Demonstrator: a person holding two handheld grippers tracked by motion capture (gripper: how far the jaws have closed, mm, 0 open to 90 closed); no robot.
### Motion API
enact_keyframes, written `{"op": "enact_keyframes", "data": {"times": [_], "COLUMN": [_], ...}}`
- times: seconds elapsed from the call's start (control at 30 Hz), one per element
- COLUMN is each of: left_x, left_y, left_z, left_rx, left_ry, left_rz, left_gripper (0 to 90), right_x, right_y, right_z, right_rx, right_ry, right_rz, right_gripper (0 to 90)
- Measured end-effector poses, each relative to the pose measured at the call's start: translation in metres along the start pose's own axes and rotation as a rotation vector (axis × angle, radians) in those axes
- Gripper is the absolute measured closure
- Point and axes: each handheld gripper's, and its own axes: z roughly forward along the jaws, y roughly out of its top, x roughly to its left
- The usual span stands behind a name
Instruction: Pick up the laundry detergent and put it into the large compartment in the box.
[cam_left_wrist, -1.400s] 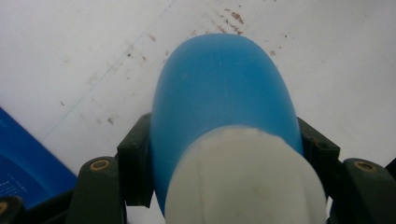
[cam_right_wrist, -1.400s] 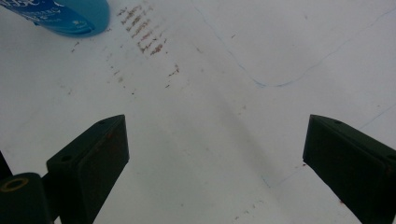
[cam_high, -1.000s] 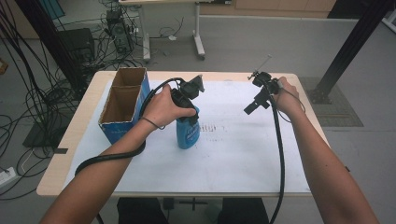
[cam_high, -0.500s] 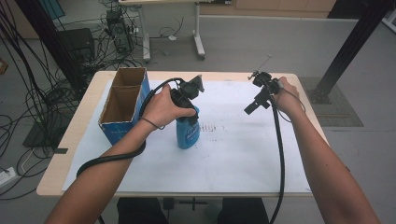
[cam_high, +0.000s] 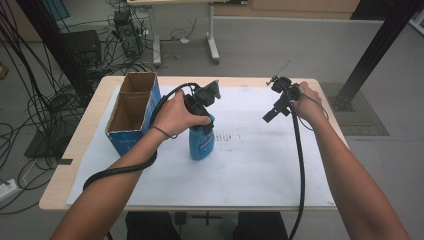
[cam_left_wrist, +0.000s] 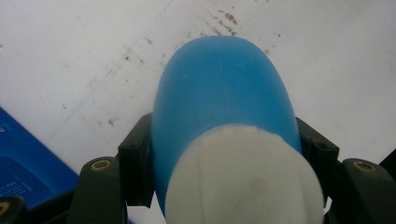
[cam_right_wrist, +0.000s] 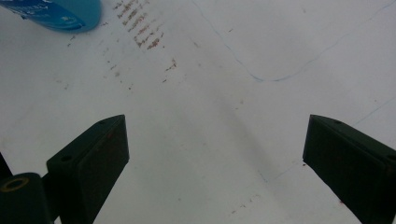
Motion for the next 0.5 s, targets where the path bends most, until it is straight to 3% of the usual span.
{"op": "enact_keyframes", "data": {"times": [0.5], "left_x": [-0.006], "left_y": [0.01], "left_z": [-0.053], "left_rx": [-0.036], "left_ry": [0.014], "left_rz": [0.019], "left_gripper": [37.2], "right_x": [0.004], "right_y": [0.0], "right_z": [-0.006], "right_rx": [0.006], "right_ry": [-0.018], "right_rz": [-0.009], "right_gripper": [6.8]}}
